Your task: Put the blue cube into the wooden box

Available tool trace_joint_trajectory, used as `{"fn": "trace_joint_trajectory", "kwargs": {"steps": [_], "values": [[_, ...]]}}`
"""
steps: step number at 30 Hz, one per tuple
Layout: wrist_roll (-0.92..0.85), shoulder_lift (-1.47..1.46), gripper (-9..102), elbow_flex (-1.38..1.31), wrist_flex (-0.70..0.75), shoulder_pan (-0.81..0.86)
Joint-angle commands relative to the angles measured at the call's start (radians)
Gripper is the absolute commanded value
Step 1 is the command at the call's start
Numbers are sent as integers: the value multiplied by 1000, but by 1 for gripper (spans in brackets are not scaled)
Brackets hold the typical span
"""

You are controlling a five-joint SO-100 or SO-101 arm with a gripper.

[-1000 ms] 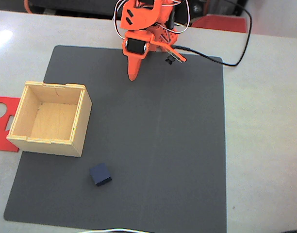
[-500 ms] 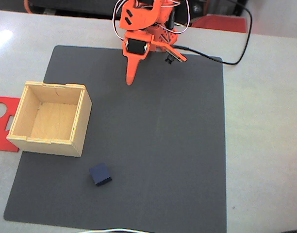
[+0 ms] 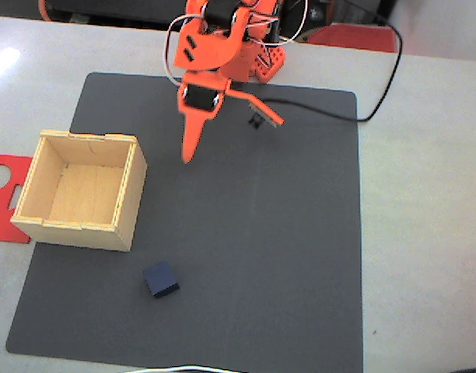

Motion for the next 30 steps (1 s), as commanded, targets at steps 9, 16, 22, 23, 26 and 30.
{"fn": "trace_joint_trajectory", "kwargs": {"steps": [9, 16, 22, 23, 26, 30], "values": [[-17, -508, 11, -459, -91, -89], [-89, -647, 12, -658, -63, -91], [-158, -755, 13, -792, -63, -43], [-164, -778, 14, -816, -63, -37], [-202, -848, 16, -888, -55, -23], [-256, -920, 18, -950, -46, -21]]}}
